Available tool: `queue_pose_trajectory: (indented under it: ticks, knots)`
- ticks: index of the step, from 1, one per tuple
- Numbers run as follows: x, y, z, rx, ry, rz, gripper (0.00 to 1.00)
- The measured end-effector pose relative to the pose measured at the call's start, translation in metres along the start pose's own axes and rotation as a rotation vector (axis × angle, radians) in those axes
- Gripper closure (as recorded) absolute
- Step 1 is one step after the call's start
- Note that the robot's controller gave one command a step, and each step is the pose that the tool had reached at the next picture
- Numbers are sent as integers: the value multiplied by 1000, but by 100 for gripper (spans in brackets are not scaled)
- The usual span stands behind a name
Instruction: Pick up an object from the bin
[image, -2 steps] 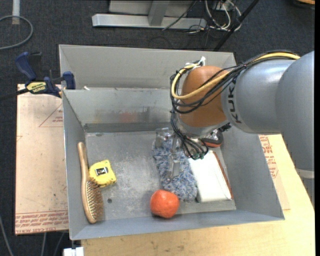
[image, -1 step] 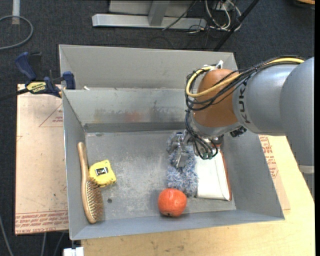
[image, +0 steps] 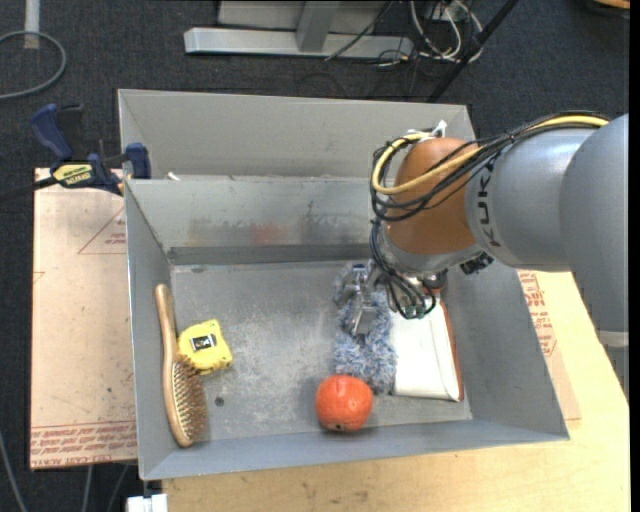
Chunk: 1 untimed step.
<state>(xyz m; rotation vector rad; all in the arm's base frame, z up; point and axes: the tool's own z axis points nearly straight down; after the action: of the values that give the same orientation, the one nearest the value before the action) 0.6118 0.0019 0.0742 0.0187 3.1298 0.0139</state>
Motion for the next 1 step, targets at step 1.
queue_pose_trajectory:
  ticks: [1]
  knots:
    - [-4,-5,0,-5,0,-35,100]
